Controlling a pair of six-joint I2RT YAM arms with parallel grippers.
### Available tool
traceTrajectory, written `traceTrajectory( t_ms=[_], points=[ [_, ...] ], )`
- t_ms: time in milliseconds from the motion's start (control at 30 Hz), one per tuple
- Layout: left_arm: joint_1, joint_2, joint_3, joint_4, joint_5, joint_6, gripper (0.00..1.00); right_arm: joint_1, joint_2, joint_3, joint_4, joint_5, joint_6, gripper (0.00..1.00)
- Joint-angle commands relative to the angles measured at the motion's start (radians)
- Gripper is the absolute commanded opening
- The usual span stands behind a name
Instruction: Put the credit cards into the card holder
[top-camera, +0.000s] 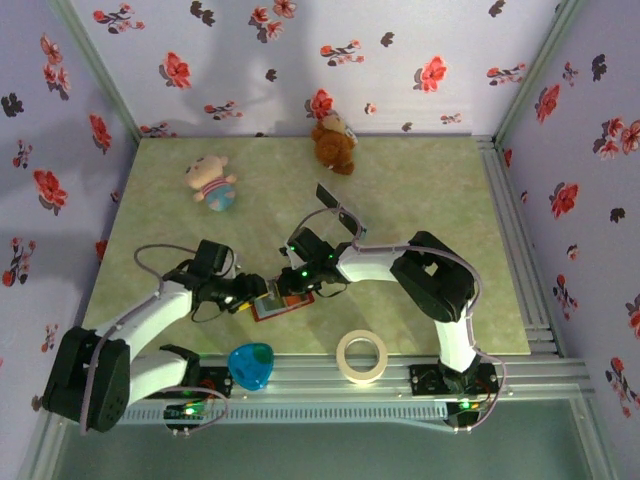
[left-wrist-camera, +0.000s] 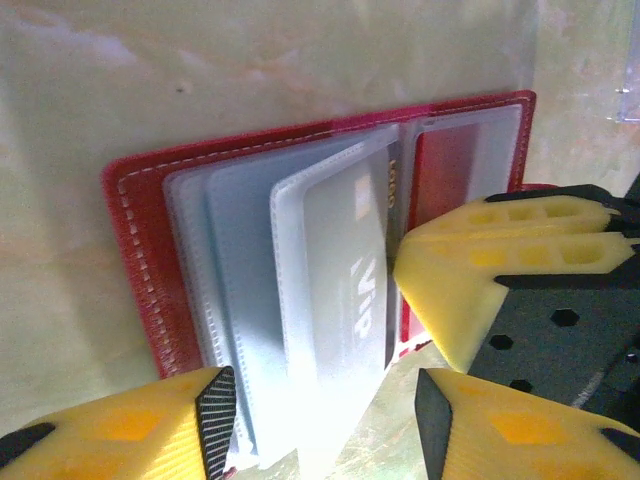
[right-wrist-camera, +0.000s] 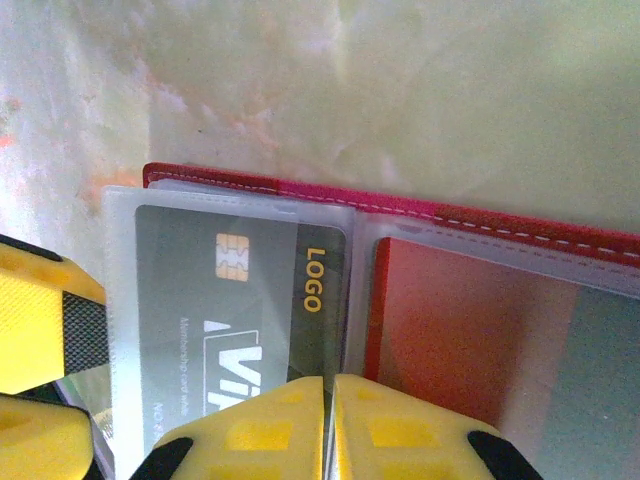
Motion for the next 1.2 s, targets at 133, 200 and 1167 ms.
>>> traceTrajectory(
  t_ms=[133,200,1167],
  points=[
    [-0.015,-0.016,-0.018,0.04,-0.089,-0.073,0.56,0.013,0.079,-0.024,-0.009,-0.006,0.006,0.11],
    [-0.031,0.002,-0.037,0.116,-0.057,-0.107,0.54,0.013,0.083,-0.018,-0.004,-0.015,0.005,0.11],
    [-0.13,0.182,0.162,0.048,-0.037,-0.06,0.31,-0.038,-0.196,-0.208,0.15,0.079,0.1,0.32]
  ],
)
